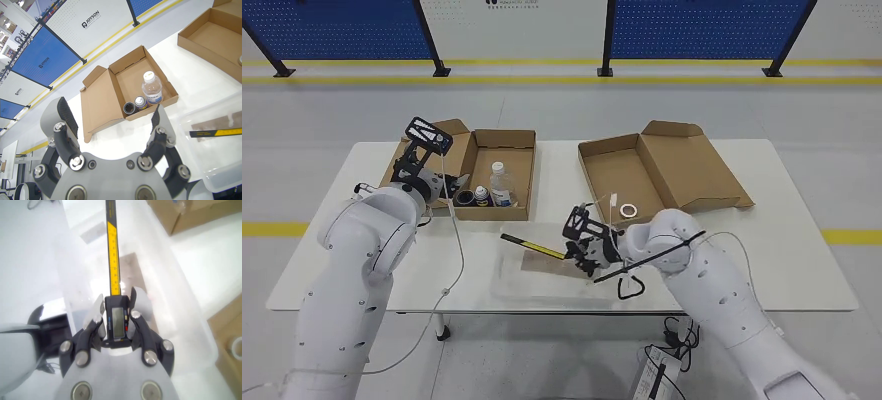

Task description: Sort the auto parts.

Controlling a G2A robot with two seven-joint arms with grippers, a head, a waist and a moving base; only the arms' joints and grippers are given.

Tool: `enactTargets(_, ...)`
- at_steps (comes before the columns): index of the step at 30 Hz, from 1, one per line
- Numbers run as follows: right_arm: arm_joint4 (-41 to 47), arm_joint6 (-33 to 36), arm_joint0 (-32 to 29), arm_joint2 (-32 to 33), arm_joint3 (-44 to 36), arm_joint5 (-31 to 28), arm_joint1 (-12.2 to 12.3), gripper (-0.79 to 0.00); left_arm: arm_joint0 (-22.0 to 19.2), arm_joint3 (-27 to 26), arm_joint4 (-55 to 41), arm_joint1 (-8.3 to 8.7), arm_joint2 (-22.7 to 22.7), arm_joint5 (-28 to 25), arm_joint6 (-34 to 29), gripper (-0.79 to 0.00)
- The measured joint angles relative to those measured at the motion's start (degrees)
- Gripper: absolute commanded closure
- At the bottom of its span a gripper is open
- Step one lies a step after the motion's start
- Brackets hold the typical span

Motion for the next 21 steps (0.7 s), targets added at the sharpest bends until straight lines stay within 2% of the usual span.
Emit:
enactTargets(10, 15.37, -5.13, -4.72, 6.57, -0.90, -9.27, 2.17, 0.000, 0.00, 0.00, 0.00, 0.00, 0.00, 0.00, 0.00, -0.785)
enactTargets(21, 27.53, -7.88, -6.33, 8.16, -0.09, -17.01, 3.56, 0.000, 0.00, 0.00, 0.00, 0.00, 0.00, 0.00, 0.00, -0.785)
